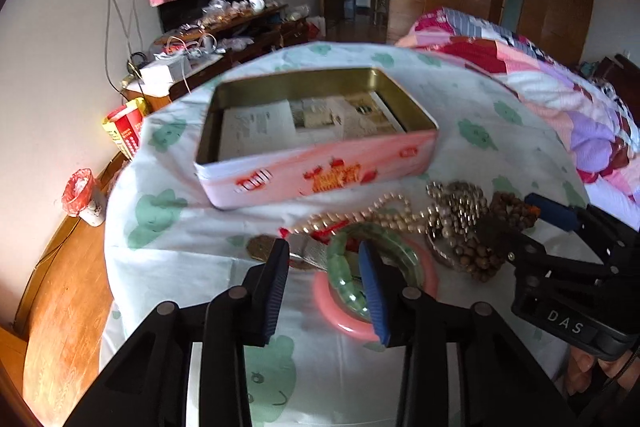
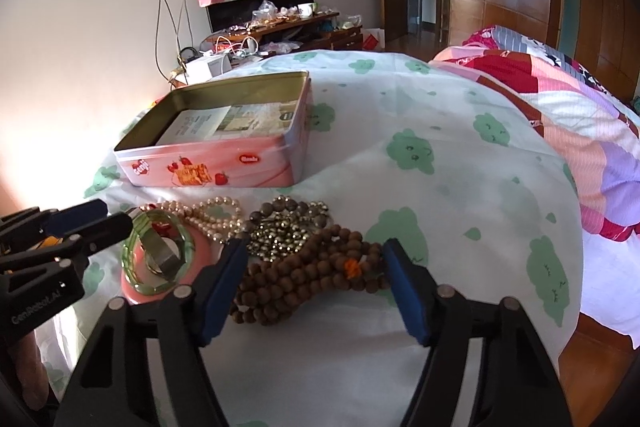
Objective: Organize jewelry
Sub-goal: 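Grasp the green jade bangle with the left tool while the right tool grasps the brown bead bracelet, then carry the green bangle with the left tool while the right tool carries the bead bracelet over the tin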
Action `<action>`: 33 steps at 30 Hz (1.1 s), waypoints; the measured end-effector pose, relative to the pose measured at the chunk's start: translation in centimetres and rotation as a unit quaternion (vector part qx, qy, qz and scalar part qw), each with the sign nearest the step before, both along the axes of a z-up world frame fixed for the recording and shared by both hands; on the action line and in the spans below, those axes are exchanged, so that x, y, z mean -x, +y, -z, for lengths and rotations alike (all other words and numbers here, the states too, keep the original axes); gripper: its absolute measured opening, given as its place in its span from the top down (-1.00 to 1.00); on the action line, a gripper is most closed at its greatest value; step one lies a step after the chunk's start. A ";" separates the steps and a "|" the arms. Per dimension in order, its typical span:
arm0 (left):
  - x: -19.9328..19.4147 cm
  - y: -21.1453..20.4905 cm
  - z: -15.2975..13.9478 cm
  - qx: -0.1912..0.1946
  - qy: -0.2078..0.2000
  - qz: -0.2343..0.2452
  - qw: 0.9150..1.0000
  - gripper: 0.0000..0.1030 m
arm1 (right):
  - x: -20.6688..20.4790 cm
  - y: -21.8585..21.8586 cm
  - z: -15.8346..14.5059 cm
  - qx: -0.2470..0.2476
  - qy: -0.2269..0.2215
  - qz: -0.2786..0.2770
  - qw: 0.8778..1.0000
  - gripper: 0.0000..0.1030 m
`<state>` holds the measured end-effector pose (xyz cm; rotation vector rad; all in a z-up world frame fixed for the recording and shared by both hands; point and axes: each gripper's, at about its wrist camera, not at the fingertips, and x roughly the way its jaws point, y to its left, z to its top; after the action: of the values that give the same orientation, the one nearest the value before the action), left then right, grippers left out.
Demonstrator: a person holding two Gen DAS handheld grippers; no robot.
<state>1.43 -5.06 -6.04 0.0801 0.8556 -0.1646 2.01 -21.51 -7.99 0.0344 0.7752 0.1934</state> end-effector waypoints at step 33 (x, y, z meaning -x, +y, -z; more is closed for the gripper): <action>0.7 2.5 -1.0 0.048 -0.024 0.001 0.999 0.88 | 0.0 0.4 -0.2 -0.015 0.022 -0.015 1.000 -0.26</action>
<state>0.71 -2.57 -5.05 -0.0050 0.7995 -0.2049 1.99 -21.11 -7.75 0.0554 0.8170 0.2336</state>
